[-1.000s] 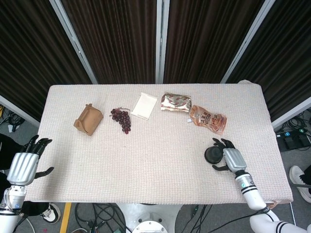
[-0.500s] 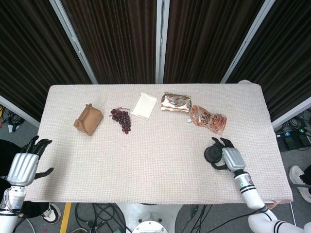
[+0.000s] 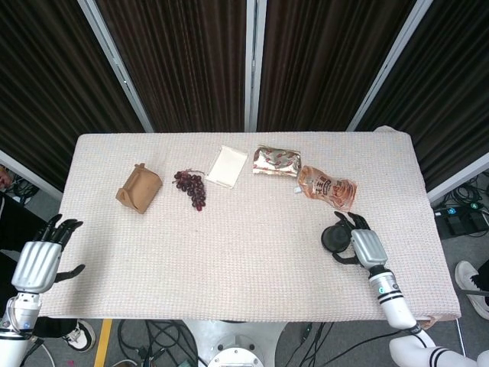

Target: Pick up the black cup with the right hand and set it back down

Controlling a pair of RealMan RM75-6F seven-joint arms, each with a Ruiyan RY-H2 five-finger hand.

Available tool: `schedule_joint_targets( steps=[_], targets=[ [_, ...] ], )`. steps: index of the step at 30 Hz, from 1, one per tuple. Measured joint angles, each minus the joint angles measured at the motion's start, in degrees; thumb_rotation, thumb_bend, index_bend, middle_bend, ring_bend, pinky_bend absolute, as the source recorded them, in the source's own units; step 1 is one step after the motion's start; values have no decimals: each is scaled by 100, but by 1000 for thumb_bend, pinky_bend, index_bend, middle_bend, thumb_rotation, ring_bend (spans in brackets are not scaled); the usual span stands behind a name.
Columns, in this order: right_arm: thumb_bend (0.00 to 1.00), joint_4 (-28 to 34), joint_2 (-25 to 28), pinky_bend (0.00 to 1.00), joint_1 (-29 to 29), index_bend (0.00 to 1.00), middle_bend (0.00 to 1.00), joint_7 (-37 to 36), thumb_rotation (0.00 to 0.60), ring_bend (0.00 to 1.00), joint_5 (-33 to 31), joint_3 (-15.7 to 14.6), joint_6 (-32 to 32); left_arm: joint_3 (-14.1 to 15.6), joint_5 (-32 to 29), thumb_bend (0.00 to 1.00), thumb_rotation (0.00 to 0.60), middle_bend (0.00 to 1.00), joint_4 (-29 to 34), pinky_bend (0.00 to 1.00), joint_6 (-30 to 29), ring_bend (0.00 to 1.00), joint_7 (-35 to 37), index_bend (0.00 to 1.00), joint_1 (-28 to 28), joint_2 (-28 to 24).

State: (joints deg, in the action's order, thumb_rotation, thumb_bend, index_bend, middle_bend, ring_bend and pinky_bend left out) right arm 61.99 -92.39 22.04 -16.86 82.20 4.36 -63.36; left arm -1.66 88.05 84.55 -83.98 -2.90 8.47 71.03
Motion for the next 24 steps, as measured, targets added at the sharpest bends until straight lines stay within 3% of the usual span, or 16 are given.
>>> schedule_joint_targets(
  steps=[7,24],
  targets=[
    [205,385,224,1,13,192,448,-84,600,99,264,162,-638,19,8,21,600,166,5,274,28,76,-2,194,5,2],
    [206,2999,1754,49,0,373,496,860,600,132,1330,794,-2445,16,13,20,600,166,43,275,15,76,-42,204,8,-4]
  ],
)
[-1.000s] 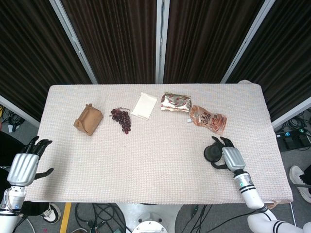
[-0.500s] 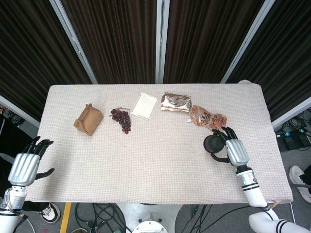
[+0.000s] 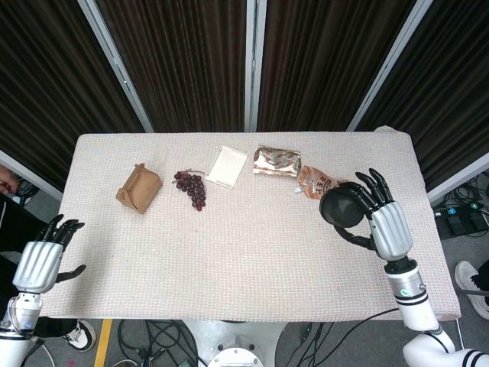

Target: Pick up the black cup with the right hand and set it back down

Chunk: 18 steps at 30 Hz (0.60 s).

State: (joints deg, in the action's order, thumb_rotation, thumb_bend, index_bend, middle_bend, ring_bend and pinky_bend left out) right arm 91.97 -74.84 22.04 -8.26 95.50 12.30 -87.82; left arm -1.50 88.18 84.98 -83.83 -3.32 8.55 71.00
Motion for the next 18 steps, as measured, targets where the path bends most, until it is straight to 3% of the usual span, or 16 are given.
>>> schedule_joint_targets(
  steps=[3,7,14,18],
  targets=[
    [205,124,35,58,-54,398,499,155,600,133,161,19,-321,7,-4,21,600,166,1,275,19,76,0,204,3,9],
    [206,-189,-145,68,-58,418,500,180,600,139,-10,-109,-104,35,26,20,600,166,4,274,45,76,14,204,11,11],
    [210,-2031,-1022,83,106,420,499,-175,600,147,-823,-563,1835,68,25,21,600,166,-12,275,120,76,40,204,27,47],
    [210,-2889,-1353,86,211,421,499,-387,600,147,-884,-671,2482,46,-23,21,600,166,6,274,166,76,5,204,50,50]
  ],
)
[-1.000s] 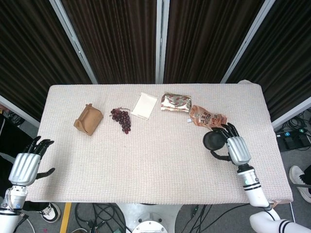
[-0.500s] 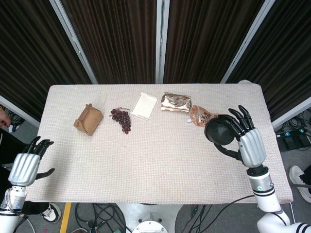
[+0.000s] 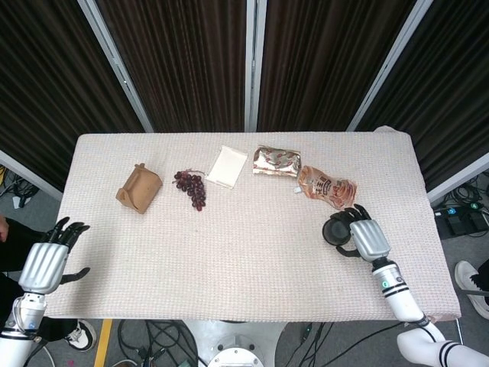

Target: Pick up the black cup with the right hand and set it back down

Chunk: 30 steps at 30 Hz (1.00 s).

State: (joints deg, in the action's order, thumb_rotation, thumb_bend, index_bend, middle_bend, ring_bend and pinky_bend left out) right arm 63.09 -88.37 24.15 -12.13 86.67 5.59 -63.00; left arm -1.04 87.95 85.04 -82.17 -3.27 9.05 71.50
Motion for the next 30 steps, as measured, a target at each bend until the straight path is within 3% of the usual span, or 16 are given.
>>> schedule_joint_targets(
  steps=[3,5,7,11,14,16,19,24,27,30],
  targets=[
    [208,-26,103,89,47,424,499,-54,600,147,146,50,-158,-19,-8,21,600,166,9,274,-32,76,8,205,-4,3],
    [206,296,280,90,59,424,500,-25,600,147,310,128,-549,-20,-5,21,600,166,15,274,-34,76,21,205,-3,6],
    [204,794,490,95,50,426,504,54,600,147,469,207,-946,-10,12,21,600,166,21,273,-32,76,25,205,-1,-1],
    [205,2381,1064,98,-25,433,511,340,600,148,719,376,-1785,12,39,21,600,166,42,274,-3,76,49,205,13,-29],
    [205,3257,1291,98,-41,434,510,471,600,147,628,392,-1943,16,51,21,600,166,52,274,8,76,50,205,24,-36],
    [207,3513,1326,98,-16,434,509,536,600,147,480,364,-1804,19,45,20,600,166,61,274,25,76,41,205,29,-36],
    [210,3482,1300,98,81,435,510,684,600,150,170,261,-1258,24,30,21,600,166,77,274,36,75,13,205,28,-28],
    [214,2306,1228,98,310,458,518,1068,600,164,-311,60,296,13,-26,20,600,167,104,274,77,76,-49,205,36,-26],
    [214,1855,1282,98,378,463,517,1192,600,164,-418,47,731,0,-39,21,600,166,105,274,74,76,-31,206,38,-25],
    [210,1885,1406,98,405,465,509,1234,600,164,-422,97,676,-11,-46,21,600,166,115,274,84,76,-41,206,52,-15]
  ],
)
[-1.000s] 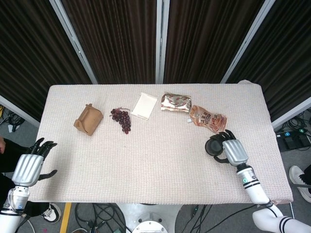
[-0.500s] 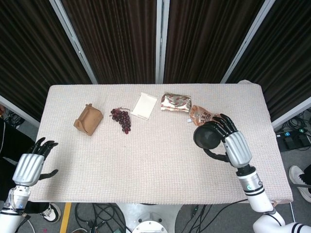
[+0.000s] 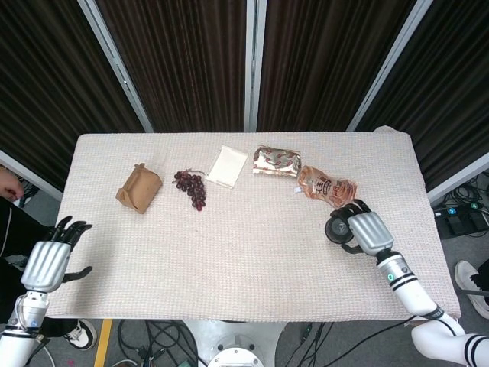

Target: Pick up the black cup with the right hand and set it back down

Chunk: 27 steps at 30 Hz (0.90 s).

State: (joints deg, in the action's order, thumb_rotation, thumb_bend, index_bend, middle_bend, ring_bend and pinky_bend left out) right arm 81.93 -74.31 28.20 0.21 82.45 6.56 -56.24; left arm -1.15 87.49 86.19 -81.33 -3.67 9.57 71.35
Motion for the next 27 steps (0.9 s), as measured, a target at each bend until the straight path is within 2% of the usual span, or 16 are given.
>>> schedule_joint_targets(
  steps=[4,8,12,15,18,21,25,27],
  targets=[
    [183,739,91,98,-64,425,498,-115,600,164,363,166,-904,7,9,21,600,166,-20,274,-4,76,13,206,0,17],
    [174,1323,-77,86,-167,426,500,-276,600,164,1120,415,-2666,11,18,21,600,166,-36,273,-3,76,15,206,4,23],
    [187,968,-261,67,-250,460,531,-351,600,174,1601,502,-4172,28,53,21,600,166,-63,273,-22,76,56,210,-1,26],
    [197,705,-302,45,-275,464,539,-350,600,179,1616,459,-4575,42,60,20,600,166,-71,273,-16,76,57,215,-3,32],
    [231,663,-287,27,-264,491,551,-281,600,194,1475,369,-4478,41,34,21,600,166,-61,273,9,76,44,216,0,30],
    [247,713,-211,11,-204,497,555,-109,600,199,1182,266,-3808,43,3,21,600,166,-39,274,56,76,38,216,9,22],
    [247,905,-23,0,-39,500,551,160,600,198,539,138,-2144,41,-30,21,600,167,-15,273,107,76,24,216,27,17],
    [247,1030,99,0,79,501,551,348,600,198,102,65,-1090,40,-41,21,600,166,-9,274,122,76,35,216,32,17]
  ],
)
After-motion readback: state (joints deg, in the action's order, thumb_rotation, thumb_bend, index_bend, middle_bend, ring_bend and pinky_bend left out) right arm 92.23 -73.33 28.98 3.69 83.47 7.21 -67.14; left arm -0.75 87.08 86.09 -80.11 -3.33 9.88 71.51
